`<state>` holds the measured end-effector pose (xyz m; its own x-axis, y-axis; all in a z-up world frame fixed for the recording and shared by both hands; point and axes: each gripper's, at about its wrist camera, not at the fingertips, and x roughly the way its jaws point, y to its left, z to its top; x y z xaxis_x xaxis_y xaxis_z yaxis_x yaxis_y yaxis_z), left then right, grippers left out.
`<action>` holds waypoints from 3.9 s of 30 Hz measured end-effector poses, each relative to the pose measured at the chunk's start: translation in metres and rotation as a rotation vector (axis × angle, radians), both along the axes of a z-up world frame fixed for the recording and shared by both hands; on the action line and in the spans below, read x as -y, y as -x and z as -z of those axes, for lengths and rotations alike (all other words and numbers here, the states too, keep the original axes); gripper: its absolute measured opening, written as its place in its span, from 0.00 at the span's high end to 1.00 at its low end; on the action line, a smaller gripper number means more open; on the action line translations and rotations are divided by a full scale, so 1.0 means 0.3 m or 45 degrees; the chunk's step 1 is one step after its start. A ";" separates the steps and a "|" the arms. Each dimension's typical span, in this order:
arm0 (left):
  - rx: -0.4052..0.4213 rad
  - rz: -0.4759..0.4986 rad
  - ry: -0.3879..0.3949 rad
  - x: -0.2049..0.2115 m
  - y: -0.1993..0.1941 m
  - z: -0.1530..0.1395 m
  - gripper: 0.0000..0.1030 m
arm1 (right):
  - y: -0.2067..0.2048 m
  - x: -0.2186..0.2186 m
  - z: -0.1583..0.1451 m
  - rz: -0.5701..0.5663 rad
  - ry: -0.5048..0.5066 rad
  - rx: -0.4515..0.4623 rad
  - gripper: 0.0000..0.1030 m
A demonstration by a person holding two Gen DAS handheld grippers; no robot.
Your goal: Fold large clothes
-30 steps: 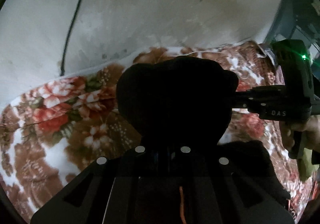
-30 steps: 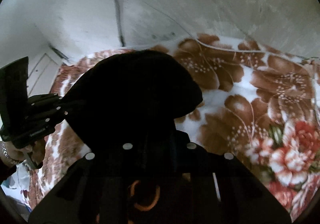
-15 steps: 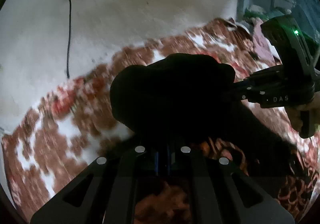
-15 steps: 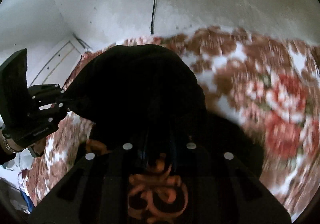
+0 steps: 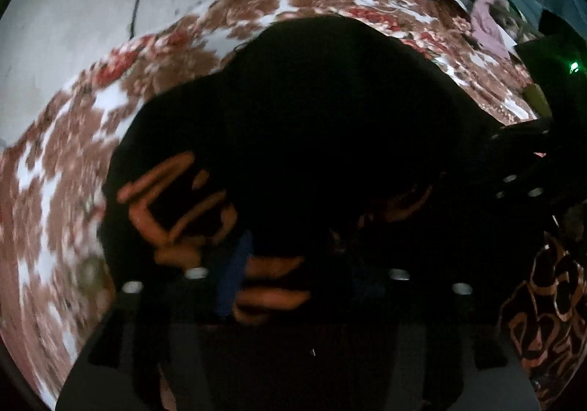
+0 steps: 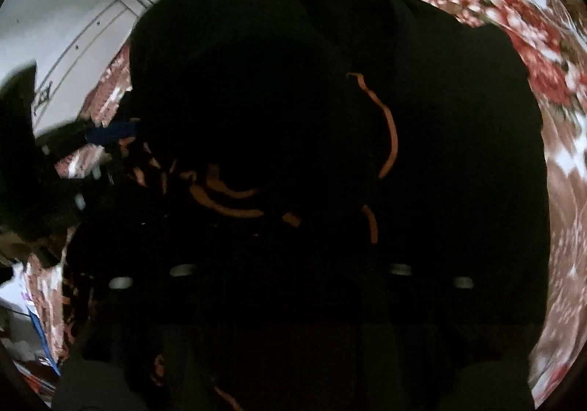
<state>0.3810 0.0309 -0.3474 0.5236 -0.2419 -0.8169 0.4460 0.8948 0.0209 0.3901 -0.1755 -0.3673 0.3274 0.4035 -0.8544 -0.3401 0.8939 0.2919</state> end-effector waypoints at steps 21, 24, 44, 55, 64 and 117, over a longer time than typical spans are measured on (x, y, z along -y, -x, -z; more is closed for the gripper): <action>-0.197 0.253 0.107 0.021 -0.212 -0.012 0.41 | -0.279 -0.177 -0.054 -0.389 0.126 0.002 0.47; -0.206 0.256 0.128 0.039 -0.216 -0.007 0.78 | -0.264 -0.195 -0.026 -0.388 0.152 0.015 0.87; -0.286 0.451 0.183 0.247 -0.020 -0.056 0.82 | -0.075 0.043 -0.081 -0.189 0.169 -0.067 0.92; -0.209 0.367 0.081 0.175 0.069 -0.003 0.19 | -0.021 0.064 -0.101 -0.140 0.125 -0.078 0.15; 0.014 0.194 0.088 0.038 -0.084 -0.263 0.13 | -0.160 -0.001 -0.373 -0.145 0.237 0.231 0.05; -0.161 -0.040 0.027 0.008 -0.090 0.072 0.09 | -0.096 0.084 0.008 0.103 0.263 0.078 0.05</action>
<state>0.4081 0.0285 -0.3689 0.4243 -0.2447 -0.8718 0.4153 0.9081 -0.0528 0.4188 -0.2008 -0.3698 0.4053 0.1921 -0.8938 -0.2762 0.9577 0.0806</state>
